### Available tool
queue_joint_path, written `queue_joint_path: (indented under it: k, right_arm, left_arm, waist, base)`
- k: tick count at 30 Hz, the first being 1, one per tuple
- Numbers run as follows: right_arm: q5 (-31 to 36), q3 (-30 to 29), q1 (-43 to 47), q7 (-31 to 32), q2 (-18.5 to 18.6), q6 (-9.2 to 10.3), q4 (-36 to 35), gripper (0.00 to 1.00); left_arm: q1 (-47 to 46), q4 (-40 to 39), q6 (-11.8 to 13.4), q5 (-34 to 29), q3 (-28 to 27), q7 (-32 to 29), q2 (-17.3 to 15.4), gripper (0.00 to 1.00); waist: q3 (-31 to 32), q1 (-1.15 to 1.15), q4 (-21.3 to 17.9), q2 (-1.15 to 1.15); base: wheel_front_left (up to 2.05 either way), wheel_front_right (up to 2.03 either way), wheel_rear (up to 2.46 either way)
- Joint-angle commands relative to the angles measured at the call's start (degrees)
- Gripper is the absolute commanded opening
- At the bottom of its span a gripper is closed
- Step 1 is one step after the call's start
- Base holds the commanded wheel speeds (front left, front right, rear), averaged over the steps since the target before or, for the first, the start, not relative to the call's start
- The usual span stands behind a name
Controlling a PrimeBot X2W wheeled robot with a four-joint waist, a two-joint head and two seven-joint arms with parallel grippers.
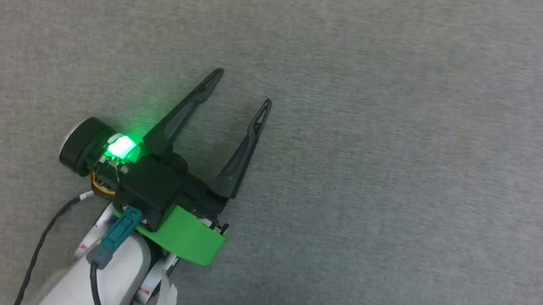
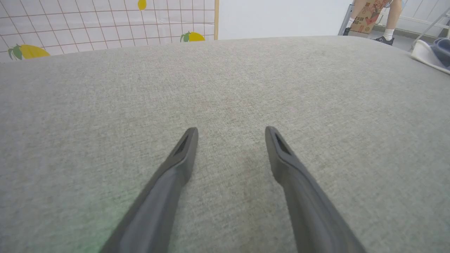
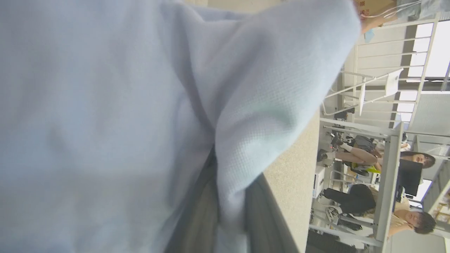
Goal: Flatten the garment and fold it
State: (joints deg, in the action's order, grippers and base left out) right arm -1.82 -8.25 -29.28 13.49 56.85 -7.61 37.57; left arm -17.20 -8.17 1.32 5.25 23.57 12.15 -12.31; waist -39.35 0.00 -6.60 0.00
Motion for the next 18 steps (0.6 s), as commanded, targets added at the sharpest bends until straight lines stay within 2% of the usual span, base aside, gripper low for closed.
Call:
queue_joint_path:
  k: [1, 3, 4, 5, 12, 18]
  right_arm:
    - [1.09, -1.20, 0.31, -0.69, -0.61, 0.12, 0.47, 0.00]
    - [2.49, -2.79, -0.04, -1.82, -1.16, 0.12, 1.16, 0.02]
    - [3.33, -3.19, -0.23, -2.39, -1.54, 0.12, 1.00, 0.94]
    - [3.78, -3.40, -0.47, -2.70, -1.97, 0.12, 0.83, 1.00]
    - [5.24, -2.27, -2.16, -4.51, -2.66, 0.12, -0.96, 1.00]
    - [-0.24, 2.56, -5.07, -8.31, -3.83, 0.12, -5.27, 1.00]
  left_arm:
    - [-0.51, 0.87, 0.25, -0.28, -0.44, 0.12, -0.56, 1.00]
    - [-0.58, 1.23, 0.31, -0.18, -0.39, 0.30, -0.54, 1.00]
    - [-0.54, 1.55, 0.37, -0.07, -0.41, 0.42, -0.54, 1.00]
    - [-0.46, 1.86, 0.45, 0.02, -0.46, 0.52, -0.56, 1.00]
    - [0.10, 5.21, 0.89, 1.16, -0.75, 1.51, -0.12, 1.00]
    - [1.47, 8.42, 1.54, 2.63, -1.68, 2.19, 0.23, 1.00]
  waist:
    - [-1.46, 0.00, 1.62, 0.00]
    - [-1.19, 0.00, 1.79, 0.00]
    - [-0.79, 0.00, 1.79, 0.00]
    - [-0.35, 0.00, 1.71, 0.00]
    - [5.97, 0.00, 1.20, 0.00]
    - [13.98, 0.00, 0.70, 0.00]
  base:
    - [0.00, 0.00, 0.00]
    - [0.00, 0.00, 0.00]
    - [0.00, 0.00, 0.00]
    - [0.00, 0.00, 0.00]
    - [0.00, 0.00, 0.00]
    - [0.00, 0.00, 0.00]
